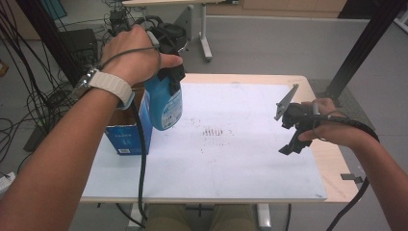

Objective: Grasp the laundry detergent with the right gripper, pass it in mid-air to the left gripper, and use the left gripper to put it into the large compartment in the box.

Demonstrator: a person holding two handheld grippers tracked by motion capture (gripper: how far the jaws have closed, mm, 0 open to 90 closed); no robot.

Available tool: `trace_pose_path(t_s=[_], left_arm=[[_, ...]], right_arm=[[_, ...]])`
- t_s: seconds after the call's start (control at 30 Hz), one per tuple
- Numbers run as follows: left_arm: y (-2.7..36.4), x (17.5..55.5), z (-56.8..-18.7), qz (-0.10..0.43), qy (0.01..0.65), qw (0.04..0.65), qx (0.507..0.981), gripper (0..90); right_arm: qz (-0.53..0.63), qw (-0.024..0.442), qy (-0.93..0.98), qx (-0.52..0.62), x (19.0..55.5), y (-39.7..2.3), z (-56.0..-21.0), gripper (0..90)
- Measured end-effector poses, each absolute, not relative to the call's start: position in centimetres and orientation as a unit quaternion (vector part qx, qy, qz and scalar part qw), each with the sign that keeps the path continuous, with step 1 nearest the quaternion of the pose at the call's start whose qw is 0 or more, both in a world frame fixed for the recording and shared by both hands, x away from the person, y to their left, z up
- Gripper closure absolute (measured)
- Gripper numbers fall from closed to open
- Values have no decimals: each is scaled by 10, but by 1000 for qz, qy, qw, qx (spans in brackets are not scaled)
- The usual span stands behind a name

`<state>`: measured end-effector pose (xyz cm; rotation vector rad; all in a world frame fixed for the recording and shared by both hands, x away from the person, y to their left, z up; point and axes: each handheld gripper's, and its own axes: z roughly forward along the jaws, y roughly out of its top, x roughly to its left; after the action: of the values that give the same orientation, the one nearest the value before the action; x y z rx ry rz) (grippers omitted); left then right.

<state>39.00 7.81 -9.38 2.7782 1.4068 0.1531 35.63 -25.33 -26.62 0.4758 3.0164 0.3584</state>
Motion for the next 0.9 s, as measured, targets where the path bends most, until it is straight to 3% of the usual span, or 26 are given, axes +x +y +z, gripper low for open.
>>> trace_pose_path(t_s=[0.9], left_arm=[[143,426,-67,50,586,23,808,372]], right_arm=[[109,32,980,163,375,-258,-264,95]])
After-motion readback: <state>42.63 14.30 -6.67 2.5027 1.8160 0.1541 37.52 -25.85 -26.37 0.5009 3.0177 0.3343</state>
